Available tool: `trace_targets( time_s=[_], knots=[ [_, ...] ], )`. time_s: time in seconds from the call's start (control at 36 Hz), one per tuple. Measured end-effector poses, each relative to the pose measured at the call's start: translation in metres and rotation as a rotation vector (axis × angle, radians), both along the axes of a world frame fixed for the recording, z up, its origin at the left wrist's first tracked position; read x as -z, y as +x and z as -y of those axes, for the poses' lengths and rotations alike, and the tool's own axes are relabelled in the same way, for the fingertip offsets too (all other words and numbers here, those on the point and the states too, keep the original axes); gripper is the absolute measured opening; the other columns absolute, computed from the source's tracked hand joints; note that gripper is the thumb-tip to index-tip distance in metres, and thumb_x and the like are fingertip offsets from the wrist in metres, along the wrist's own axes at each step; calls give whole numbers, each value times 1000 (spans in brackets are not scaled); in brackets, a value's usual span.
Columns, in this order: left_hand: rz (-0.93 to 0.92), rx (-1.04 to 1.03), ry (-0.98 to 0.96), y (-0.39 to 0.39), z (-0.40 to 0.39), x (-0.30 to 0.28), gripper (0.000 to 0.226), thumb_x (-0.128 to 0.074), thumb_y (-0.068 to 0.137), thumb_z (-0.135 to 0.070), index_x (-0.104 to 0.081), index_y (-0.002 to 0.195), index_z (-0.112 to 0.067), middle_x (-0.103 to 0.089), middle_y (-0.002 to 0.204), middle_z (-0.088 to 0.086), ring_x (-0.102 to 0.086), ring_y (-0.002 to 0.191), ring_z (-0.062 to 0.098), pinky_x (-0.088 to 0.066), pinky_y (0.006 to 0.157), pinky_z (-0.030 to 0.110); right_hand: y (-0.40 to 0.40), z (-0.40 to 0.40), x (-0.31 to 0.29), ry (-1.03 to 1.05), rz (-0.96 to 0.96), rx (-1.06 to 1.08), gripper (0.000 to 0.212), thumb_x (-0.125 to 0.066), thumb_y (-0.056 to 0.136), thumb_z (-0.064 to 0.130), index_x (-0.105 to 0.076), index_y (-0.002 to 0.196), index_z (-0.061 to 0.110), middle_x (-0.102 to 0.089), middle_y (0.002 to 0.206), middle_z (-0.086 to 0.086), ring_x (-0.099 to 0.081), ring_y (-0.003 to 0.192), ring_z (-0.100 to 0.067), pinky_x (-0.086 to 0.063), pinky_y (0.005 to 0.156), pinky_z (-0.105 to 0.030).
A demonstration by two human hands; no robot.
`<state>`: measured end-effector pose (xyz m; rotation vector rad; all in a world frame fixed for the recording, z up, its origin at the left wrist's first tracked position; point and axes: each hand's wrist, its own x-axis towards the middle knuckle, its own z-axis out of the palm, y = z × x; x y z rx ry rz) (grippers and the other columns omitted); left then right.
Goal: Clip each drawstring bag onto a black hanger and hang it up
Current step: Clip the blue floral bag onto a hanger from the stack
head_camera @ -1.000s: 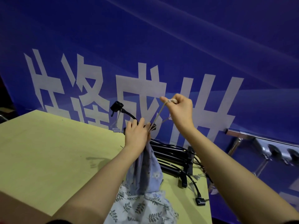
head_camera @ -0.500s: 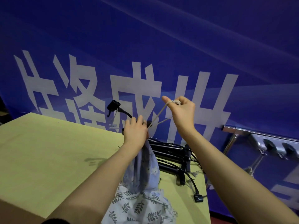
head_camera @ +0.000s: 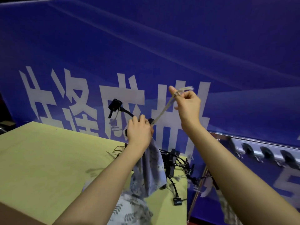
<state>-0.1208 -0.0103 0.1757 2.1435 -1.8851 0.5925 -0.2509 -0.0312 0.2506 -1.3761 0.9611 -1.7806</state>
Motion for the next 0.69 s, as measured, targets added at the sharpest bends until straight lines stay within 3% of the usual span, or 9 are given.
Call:
trace_targets(
  time_s=[0.08,0.14,0.31,0.42,0.5,0.61,0.69],
  knots=[
    [2,-11,-2,-34,-7,-5,41,-33,100,-32,-50,127,-6,-46,128,9,-43,115,33,-34,94,39,-33,-12,-9,73,-71,-31,40,-71,82,33,-48,54,16,-47,50,-1,-47,49,-11,-51,57,-29],
    [-3,-26,-12,-54,-11,-6,39,-34,100,-31,-50,126,-7,-46,128,9,-43,116,33,-34,93,39,-54,-18,-12,119,-2,-81,34,-71,82,32,-57,57,14,-50,43,5,-48,42,-6,-51,49,-24],
    [-16,-23,-27,-132,-26,-5,37,-34,99,-32,-54,119,-7,-49,120,10,-46,112,33,-36,91,39,-129,-37,-10,145,150,-335,17,-59,92,19,-68,92,4,-69,79,-5,-65,63,-11,-52,54,-19],
    [-28,-63,24,-170,-35,3,41,-34,100,-35,-53,122,-7,-46,127,11,-48,111,34,-36,90,40,-166,-48,-9,179,208,-477,21,-49,94,9,-69,90,4,-64,68,-3,-54,51,-11,-51,54,-23],
    [-38,-54,120,-197,-44,18,53,-33,98,-47,-52,123,-5,-38,135,13,-50,111,35,-37,88,39,-188,-51,5,187,124,-472,21,-51,90,7,-71,86,8,-47,58,-2,-38,48,-12,-39,50,-24],
    [-91,-40,244,-231,-53,34,70,-32,91,-65,-52,124,-7,-31,146,13,-58,105,33,-42,77,35,-216,-47,35,221,-103,-463,20,-47,96,7,-67,93,4,-45,63,-6,-36,45,-10,-33,46,-21],
    [-135,38,314,-254,-58,45,71,-37,85,-70,-56,118,-11,-46,130,10,-61,101,30,-45,75,34,-235,-42,63,269,-234,-475,23,-49,95,7,-68,82,5,-46,59,-5,-34,41,-6,-29,42,-17]
  ],
)
